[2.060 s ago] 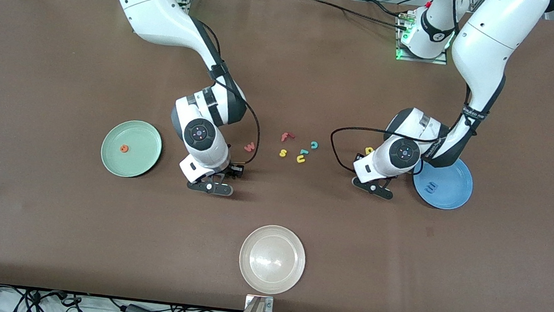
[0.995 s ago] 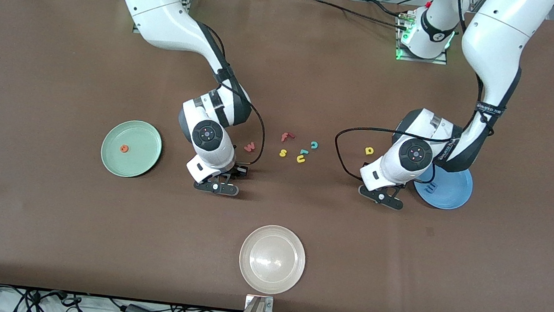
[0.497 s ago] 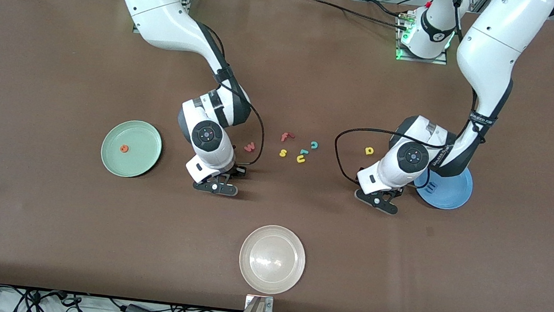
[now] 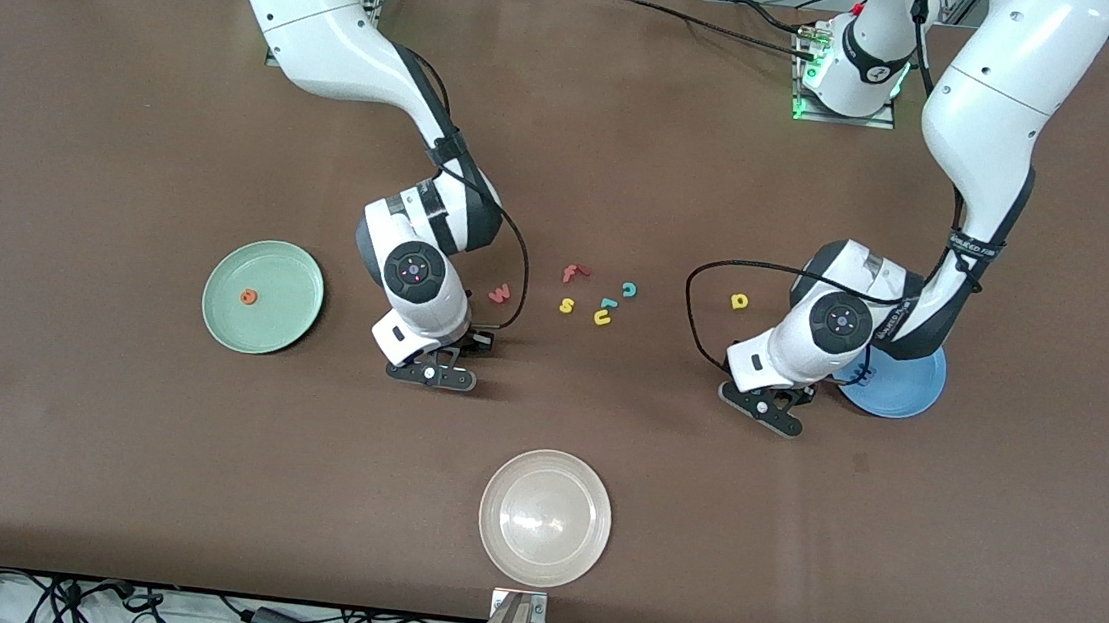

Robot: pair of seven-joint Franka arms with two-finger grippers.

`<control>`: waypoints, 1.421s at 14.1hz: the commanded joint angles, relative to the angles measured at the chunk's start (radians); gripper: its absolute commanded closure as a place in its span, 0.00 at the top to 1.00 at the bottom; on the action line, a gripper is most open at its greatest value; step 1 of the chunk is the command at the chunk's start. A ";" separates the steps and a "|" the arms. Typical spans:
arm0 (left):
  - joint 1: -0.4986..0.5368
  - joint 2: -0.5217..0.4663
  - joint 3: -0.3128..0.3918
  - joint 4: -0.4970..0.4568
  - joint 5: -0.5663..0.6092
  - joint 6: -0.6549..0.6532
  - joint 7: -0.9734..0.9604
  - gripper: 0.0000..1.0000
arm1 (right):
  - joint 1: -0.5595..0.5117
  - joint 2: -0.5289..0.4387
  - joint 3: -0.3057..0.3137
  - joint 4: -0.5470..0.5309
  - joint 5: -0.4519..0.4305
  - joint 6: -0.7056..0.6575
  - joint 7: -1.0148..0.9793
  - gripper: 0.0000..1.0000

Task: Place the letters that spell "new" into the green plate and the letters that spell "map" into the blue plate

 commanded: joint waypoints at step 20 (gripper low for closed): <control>0.142 -0.216 -0.024 -0.105 0.027 -0.451 0.056 0.11 | 0.051 -0.092 -0.001 -0.130 0.008 -0.121 0.007 0.59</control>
